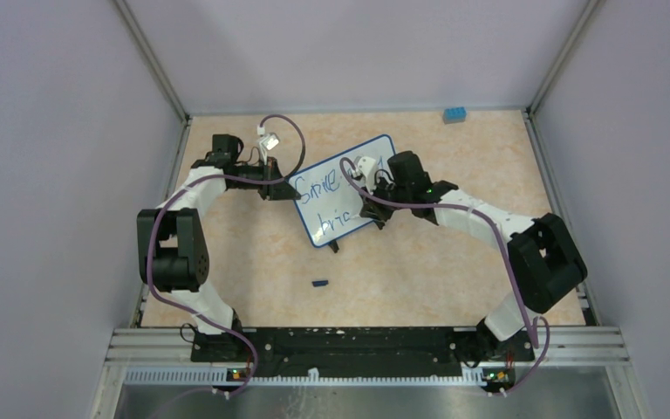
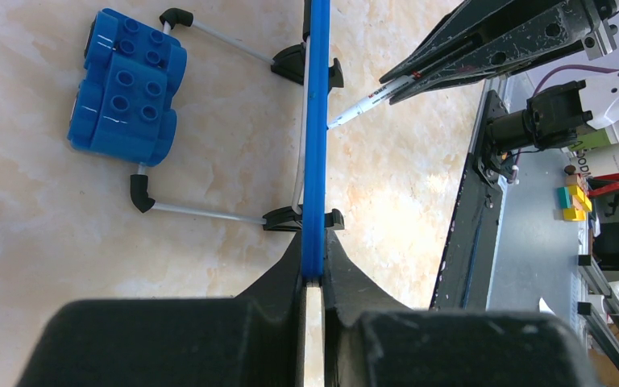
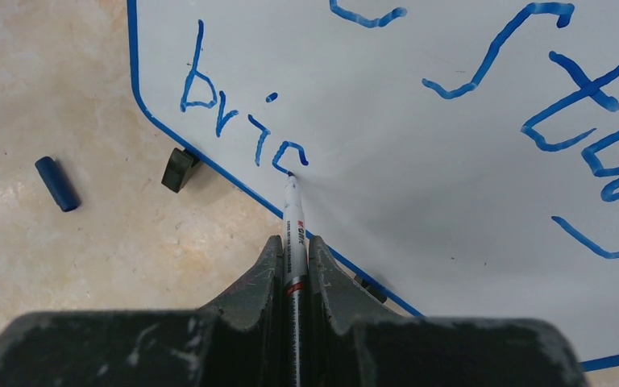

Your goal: Write a sentence on the whiteboard

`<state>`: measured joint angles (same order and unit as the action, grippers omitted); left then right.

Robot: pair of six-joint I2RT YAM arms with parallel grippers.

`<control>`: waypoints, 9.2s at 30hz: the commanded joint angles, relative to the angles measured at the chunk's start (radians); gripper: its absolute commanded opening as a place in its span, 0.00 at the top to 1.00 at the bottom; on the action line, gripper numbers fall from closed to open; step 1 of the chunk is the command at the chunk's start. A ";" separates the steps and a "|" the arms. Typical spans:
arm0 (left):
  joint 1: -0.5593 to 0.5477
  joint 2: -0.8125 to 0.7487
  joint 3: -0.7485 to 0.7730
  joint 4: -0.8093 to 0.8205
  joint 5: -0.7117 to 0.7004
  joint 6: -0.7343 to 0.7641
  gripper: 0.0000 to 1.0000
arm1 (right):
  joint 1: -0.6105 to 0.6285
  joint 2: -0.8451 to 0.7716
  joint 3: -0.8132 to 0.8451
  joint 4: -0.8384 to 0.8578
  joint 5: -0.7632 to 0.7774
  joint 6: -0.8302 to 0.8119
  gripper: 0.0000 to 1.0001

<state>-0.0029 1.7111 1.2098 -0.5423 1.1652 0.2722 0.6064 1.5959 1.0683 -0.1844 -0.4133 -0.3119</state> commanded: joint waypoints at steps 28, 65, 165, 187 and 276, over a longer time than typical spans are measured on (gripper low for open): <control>-0.011 0.004 0.012 -0.008 -0.012 0.042 1.00 | -0.019 -0.023 -0.021 0.058 0.067 -0.031 1.00; -0.012 0.001 0.019 -0.009 -0.005 0.038 1.00 | 0.008 -0.098 0.032 0.009 -0.014 0.013 1.00; -0.010 0.003 0.018 -0.012 -0.006 0.050 1.00 | -0.062 -0.045 -0.047 0.014 0.011 -0.039 1.00; -0.011 -0.001 0.020 -0.028 -0.011 0.059 1.00 | -0.064 -0.109 0.020 -0.016 -0.018 -0.012 1.00; -0.011 0.002 0.023 -0.030 -0.014 0.068 1.00 | -0.137 -0.072 -0.066 0.041 -0.048 -0.014 1.00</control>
<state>-0.0032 1.7111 1.2156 -0.5663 1.1706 0.3050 0.4728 1.5623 0.9962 -0.1722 -0.4904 -0.3042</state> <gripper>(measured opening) 0.093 0.087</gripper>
